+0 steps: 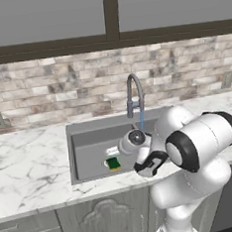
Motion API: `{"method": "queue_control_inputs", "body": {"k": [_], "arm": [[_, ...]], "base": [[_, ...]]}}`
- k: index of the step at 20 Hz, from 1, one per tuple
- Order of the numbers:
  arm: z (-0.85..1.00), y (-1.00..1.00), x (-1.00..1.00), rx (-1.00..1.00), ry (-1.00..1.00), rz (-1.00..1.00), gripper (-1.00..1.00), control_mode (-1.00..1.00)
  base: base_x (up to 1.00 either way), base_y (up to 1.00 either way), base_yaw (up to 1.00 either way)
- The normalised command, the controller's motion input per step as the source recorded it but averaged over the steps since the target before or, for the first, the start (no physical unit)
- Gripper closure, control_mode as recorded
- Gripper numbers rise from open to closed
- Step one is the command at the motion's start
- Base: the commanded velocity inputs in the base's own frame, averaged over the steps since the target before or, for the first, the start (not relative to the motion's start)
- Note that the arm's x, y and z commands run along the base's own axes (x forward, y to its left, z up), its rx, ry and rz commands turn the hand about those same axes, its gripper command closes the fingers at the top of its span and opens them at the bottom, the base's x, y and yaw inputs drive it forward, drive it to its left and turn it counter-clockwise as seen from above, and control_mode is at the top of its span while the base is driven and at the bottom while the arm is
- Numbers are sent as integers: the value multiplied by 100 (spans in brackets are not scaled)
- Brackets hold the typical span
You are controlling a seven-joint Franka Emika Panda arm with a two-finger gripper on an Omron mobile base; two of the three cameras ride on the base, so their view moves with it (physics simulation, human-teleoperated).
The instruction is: Soak the sponge with water for a few seconds and then drop it inside the sink.
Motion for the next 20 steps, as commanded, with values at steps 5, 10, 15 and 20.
{"method": "queue_control_inputs", "body": {"k": [5, 10, 15, 20], "arm": [[75, 29, 72, -8, 11, 0, -100, -100], [71, 28, 36, -7, 14, 0, -100, -100], [90, 23, 11, -5, 10, 0, -100, -100], [94, 18, 4, -5, 8, 0, -100, -100]], "base": [[0, 0, 0], [0, 0, 0], [0, 0, 0], [0, 0, 0]]}}
